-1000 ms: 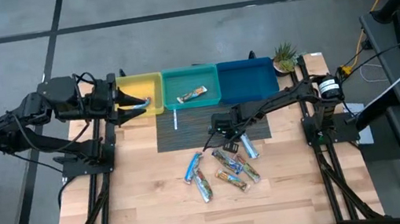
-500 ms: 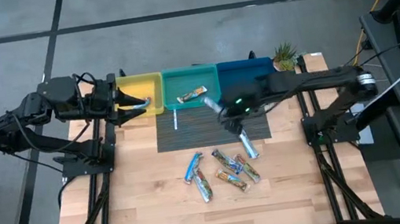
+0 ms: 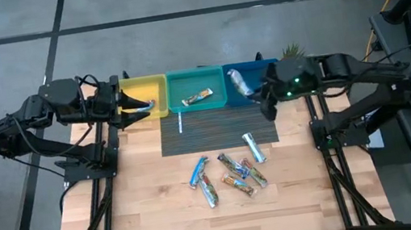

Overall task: Pick and place Granola Bars by type
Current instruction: Put the blue granola bar into the dark blue bin

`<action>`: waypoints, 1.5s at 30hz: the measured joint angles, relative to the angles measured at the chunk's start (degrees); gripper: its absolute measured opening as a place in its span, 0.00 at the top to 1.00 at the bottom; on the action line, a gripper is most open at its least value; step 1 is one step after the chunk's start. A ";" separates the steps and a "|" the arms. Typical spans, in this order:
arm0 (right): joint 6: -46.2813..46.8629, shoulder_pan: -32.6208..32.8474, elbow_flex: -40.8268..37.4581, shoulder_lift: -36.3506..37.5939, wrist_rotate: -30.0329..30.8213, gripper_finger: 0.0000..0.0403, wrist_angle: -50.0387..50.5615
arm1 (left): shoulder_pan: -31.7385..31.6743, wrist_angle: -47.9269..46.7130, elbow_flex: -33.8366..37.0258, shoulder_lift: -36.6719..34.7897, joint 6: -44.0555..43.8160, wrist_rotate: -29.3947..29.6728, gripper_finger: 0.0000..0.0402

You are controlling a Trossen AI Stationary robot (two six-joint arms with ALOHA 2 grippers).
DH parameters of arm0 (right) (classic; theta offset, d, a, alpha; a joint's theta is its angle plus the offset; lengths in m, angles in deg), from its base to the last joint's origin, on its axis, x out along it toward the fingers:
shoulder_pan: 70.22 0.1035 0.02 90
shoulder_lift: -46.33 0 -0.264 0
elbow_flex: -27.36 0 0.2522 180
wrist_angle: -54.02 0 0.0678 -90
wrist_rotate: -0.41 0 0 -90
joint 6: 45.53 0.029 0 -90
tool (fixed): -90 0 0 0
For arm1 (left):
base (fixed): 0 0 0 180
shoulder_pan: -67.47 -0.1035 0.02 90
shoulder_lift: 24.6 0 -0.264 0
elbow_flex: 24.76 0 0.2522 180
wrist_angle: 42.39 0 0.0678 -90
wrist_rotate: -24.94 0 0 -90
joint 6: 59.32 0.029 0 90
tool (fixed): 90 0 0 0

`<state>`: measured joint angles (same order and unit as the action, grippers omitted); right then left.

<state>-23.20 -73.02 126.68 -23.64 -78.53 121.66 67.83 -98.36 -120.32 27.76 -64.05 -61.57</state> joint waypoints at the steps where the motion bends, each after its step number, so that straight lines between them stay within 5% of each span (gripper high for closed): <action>1: -0.02 -0.60 0.00 0.66 -0.06 0.89 0.50 | -0.01 0.00 0.00 0.00 0.00 0.03 0.72; 20: -16.90 -32.91 -0.02 5.27 -25.88 0.89 8.72 | -0.02 0.02 0.00 0.02 -1.35 7.26 0.72; 27: -21.63 -36.82 -0.72 4.98 -25.59 0.89 8.89 | -0.02 0.02 0.00 0.61 -3.06 7.58 0.72; 32: -24.43 -38.09 -8.44 2.61 -21.66 0.89 8.33 | -0.02 0.02 0.00 2.06 -3.06 7.52 0.72; 45: -27.37 -39.54 -28.06 -8.03 -13.07 0.89 -12.49 | -0.02 0.02 0.00 5.62 -3.04 7.34 0.72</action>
<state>-50.56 -112.56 98.62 -31.68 -91.59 109.17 67.80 -98.34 -120.32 33.38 -67.09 -54.23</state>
